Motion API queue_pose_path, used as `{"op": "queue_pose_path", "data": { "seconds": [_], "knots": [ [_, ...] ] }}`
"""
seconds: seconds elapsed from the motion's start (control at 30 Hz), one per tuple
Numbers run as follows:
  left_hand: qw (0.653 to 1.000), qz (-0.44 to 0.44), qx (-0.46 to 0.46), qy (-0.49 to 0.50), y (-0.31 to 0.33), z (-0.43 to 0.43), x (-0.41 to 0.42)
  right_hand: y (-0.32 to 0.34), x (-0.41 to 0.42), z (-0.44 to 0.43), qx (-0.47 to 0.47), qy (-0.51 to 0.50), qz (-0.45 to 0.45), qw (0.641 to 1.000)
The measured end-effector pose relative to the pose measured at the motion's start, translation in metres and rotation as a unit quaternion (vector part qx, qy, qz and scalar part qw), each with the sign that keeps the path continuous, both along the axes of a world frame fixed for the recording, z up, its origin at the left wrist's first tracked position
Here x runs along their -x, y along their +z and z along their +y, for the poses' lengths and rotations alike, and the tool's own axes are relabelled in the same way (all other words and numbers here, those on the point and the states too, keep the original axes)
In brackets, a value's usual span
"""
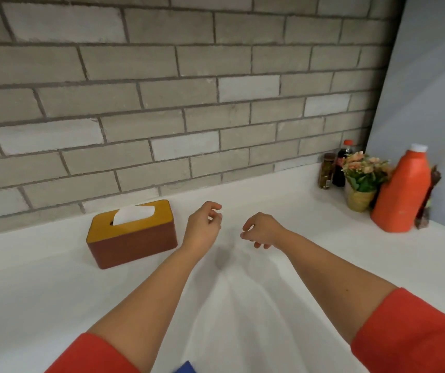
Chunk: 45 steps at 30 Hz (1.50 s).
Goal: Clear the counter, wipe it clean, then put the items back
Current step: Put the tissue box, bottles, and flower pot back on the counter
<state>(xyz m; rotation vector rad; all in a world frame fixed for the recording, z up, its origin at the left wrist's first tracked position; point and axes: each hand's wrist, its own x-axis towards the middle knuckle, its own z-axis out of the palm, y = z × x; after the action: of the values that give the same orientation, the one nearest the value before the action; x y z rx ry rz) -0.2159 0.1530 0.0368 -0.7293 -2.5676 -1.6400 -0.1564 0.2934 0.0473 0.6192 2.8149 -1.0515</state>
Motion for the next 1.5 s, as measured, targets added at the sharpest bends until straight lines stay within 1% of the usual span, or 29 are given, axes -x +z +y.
{"op": "queue_pose_path", "data": {
  "seconds": [0.2,0.4,0.53,0.63,0.73,0.9,1.03,1.2,1.37,1.5],
  "knots": [
    [0.998,-0.024,0.001,-0.050,-0.002,0.080,-0.052,-0.003,-0.061,0.075,-0.012,-0.020,-0.003,1.000],
    [0.994,-0.038,-0.003,-0.101,-0.011,0.167,-0.104,-0.013,-0.121,0.162,-0.027,-0.077,-0.011,0.997],
    [0.990,-0.055,0.002,-0.128,-0.019,0.214,-0.127,-0.019,-0.148,0.214,-0.066,-0.134,0.002,0.989],
    [0.987,-0.058,0.012,-0.146,-0.021,0.241,-0.132,-0.017,-0.158,0.250,-0.085,-0.203,0.052,0.974],
    [0.986,-0.049,0.024,-0.158,-0.019,0.267,-0.126,-0.009,-0.161,0.277,-0.079,-0.292,0.138,0.943],
    [0.982,-0.027,0.043,-0.184,-0.020,0.312,-0.123,0.001,-0.156,0.313,-0.078,-0.343,0.220,0.910],
    [0.977,-0.022,0.060,-0.202,-0.026,0.342,-0.129,0.007,-0.143,0.339,-0.063,-0.339,0.247,0.906],
    [0.981,-0.023,0.058,-0.181,-0.024,0.372,-0.126,0.008,-0.120,0.360,-0.068,-0.321,0.244,0.913],
    [0.984,-0.030,0.049,-0.167,-0.024,0.394,-0.122,0.003,-0.106,0.377,-0.043,-0.313,0.246,0.916],
    [0.987,-0.032,0.053,-0.151,-0.030,0.404,-0.120,-0.001,-0.100,0.382,-0.067,-0.317,0.244,0.914]
  ]
}}
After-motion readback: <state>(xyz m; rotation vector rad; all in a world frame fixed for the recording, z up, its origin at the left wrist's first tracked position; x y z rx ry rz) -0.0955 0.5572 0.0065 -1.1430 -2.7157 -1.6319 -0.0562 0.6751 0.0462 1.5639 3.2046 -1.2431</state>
